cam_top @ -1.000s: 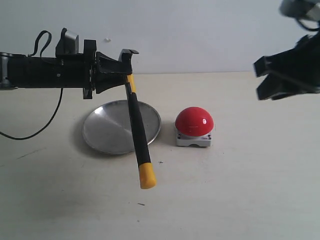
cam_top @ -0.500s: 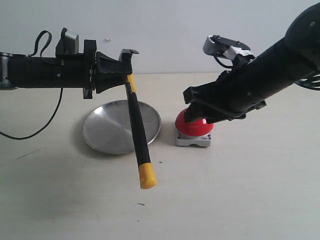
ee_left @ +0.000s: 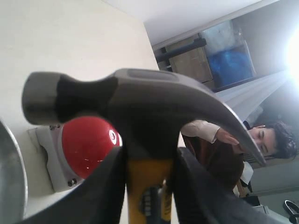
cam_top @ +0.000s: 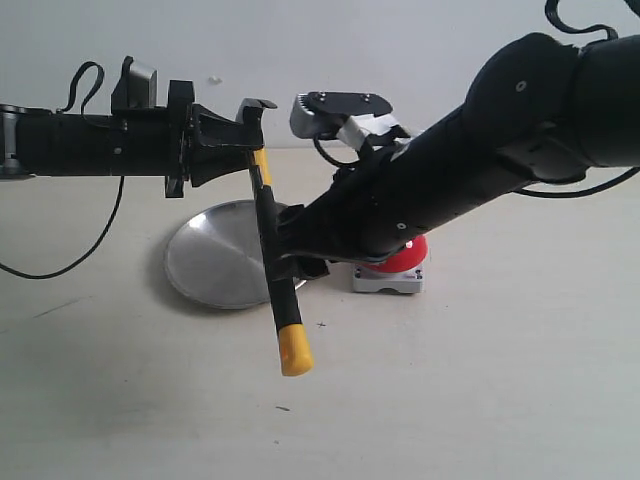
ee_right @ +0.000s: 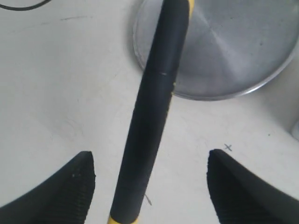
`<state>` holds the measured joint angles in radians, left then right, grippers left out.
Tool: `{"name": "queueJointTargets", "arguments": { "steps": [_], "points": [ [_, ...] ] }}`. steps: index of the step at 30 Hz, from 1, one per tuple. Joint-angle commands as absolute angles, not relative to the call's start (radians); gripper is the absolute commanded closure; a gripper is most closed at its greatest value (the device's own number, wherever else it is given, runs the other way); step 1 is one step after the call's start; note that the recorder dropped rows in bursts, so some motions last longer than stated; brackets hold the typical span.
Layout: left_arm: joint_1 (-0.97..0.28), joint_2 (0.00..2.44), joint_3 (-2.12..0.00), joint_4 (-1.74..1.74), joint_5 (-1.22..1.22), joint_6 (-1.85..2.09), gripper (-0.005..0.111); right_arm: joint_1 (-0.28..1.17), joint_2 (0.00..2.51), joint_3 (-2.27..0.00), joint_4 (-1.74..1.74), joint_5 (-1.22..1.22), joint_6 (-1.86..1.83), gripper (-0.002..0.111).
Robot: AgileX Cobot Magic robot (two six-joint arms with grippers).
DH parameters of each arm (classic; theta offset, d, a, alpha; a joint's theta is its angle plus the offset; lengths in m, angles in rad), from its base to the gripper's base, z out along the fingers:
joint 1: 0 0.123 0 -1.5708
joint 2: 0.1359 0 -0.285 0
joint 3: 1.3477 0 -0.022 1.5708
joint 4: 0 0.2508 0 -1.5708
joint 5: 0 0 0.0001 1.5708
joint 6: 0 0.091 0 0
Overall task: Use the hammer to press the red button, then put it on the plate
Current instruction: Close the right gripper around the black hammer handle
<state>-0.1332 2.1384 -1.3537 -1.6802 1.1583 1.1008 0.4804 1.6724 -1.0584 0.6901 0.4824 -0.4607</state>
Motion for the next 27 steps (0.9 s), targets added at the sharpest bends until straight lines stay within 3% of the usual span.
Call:
{"name": "queueJointTargets", "arguments": {
  "steps": [1,27],
  "points": [
    [-0.138,2.117,-1.353,-1.744,1.190,1.104,0.107,0.511,1.669,-1.065,0.680,0.392,-0.468,0.041],
    [-0.138,2.117,-1.353,-1.744,1.210,1.113,0.107,0.557,1.852,-1.125,0.757,0.361,-0.397,0.041]
  ]
}}
